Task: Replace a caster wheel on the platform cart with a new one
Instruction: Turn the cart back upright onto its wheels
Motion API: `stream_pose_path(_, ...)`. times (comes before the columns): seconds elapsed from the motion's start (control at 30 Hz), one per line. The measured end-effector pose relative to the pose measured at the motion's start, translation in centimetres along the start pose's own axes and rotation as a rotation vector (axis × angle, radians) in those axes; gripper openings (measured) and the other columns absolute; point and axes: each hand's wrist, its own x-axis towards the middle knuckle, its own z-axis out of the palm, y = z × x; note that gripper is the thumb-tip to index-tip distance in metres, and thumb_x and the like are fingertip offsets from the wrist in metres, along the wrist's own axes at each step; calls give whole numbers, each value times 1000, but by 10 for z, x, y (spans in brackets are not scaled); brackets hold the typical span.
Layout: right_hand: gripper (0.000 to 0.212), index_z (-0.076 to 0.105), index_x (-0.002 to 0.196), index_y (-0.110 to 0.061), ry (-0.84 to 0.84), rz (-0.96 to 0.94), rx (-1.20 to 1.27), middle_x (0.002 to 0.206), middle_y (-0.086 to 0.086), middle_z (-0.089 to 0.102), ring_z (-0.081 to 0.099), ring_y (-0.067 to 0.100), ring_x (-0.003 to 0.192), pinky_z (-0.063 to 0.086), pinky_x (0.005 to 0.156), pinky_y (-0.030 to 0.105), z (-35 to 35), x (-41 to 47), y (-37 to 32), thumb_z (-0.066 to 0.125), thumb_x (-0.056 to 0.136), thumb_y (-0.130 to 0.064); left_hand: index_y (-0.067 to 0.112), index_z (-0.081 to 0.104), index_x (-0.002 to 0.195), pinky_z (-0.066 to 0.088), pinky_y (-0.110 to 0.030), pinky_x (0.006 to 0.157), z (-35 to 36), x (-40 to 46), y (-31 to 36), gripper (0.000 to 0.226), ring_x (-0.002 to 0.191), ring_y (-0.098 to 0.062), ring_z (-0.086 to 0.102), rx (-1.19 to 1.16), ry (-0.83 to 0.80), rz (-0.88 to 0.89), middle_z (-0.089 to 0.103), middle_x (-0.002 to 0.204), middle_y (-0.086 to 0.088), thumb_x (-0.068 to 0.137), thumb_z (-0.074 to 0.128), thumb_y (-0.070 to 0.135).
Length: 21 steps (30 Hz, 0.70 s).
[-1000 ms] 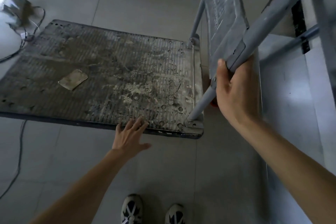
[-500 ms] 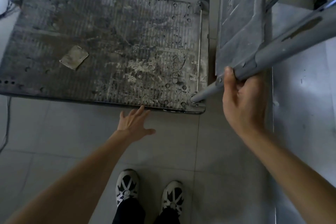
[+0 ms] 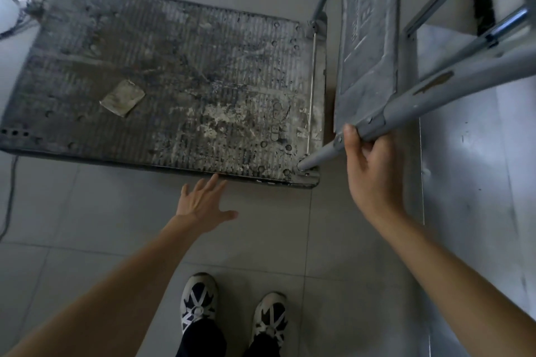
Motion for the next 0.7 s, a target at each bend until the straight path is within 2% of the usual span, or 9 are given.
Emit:
stream_pose_path(0.1,29,57,119,-7,-163,81,-17,114,-3,69,61,-11,106,49,85,9,-22,-3,-22,61,99,-28,30,10,160,11,-49,123,-43,-36,-4,90,154,-22,10,13,92,21,3,168,4,90,44,75)
stream_pose_path(0.17,33,53,126,-18,-259,127,-37,123,-10,63,54,-15,112,47,93,11,-45,-2,-41,62,97,-32,30,14,160,13,-45,124,-85,-62,-9,85,154,-19,12,29,176,46,8,168,5,92,45,71)
stream_pose_path(0.23,47,49,134,-24,-286,176,-90,132,-13,56,52,-5,120,44,97,17,-72,2,-65,60,95,-47,29,21,158,15,-42,123,-135,-91,-12,80,153,-19,15,23,235,42,11,168,5,93,48,67)
stream_pose_path(0.33,72,44,145,-21,-302,208,-168,143,-6,51,47,11,132,39,99,20,-119,17,-112,58,89,-65,29,29,155,21,-39,120,-219,-137,-5,73,150,-18,22,21,319,38,19,165,4,94,52,61)
stream_pose_path(0.4,86,44,148,-23,-295,241,-164,151,-2,46,43,16,139,41,109,33,-153,31,-149,62,81,-73,29,32,154,23,-39,119,-272,-166,5,69,149,-17,25,-14,347,26,23,164,5,95,52,58)
stream_pose_path(0.5,72,39,133,-64,-323,293,-110,149,1,50,49,19,136,48,106,48,-205,52,-192,69,69,-79,28,38,151,28,-41,117,-337,-211,22,70,145,-19,32,-82,401,26,31,161,5,92,50,65)
stream_pose_path(0.53,75,38,131,-66,-349,318,-97,147,-2,51,49,17,135,48,106,48,-222,57,-202,71,65,-81,27,38,151,27,-40,118,-355,-226,29,72,146,-19,31,-95,410,31,29,162,4,92,50,66)
stream_pose_path(0.6,88,42,135,-44,-402,369,-94,140,-8,53,49,13,132,48,105,43,-252,67,-228,73,62,-81,26,33,154,24,-39,119,-388,-252,45,75,148,-19,28,-86,432,45,26,163,4,93,51,65)
stream_pose_path(0.7,66,43,139,-31,-404,375,-38,137,-7,54,52,9,121,45,92,30,-286,88,-262,70,84,-52,27,33,154,24,-38,119,-431,-279,69,74,146,-17,30,-65,487,107,28,162,6,93,52,63)
